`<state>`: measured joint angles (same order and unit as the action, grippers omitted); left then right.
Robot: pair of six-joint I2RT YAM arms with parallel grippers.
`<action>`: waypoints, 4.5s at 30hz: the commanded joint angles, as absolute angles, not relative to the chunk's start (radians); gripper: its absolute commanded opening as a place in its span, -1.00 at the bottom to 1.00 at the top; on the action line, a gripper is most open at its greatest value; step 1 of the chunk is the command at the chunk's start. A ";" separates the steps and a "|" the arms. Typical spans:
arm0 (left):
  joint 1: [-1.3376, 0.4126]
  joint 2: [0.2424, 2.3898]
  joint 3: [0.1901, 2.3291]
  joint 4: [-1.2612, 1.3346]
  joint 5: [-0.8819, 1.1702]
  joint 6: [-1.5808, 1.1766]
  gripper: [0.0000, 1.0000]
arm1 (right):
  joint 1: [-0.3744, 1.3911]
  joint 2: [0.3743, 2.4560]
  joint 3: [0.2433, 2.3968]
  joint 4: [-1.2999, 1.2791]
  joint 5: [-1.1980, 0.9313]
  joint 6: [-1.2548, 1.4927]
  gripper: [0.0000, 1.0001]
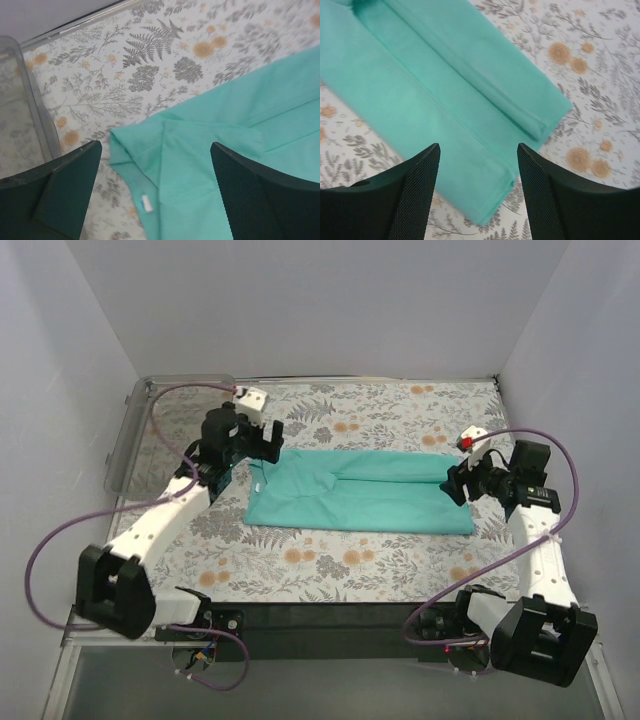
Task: Fold and stack the t-shirts
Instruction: Fold the tshirt
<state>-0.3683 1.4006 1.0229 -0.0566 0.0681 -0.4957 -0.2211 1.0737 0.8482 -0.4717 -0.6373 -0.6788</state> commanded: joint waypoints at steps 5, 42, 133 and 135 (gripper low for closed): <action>-0.341 0.852 0.735 -0.250 0.101 -1.093 0.74 | -0.225 0.971 0.712 -0.474 -0.876 -0.632 0.18; -0.334 0.585 0.410 -0.405 0.078 -1.661 0.70 | 0.238 2.012 1.807 -0.937 -0.816 -0.803 0.23; -0.333 0.793 0.342 -0.218 0.169 -1.678 0.68 | 0.106 2.479 2.140 -0.422 -0.405 -0.023 -0.93; -0.334 0.834 0.342 -0.126 0.198 -1.692 0.67 | 0.094 2.442 2.132 -0.423 -0.400 -0.037 -0.37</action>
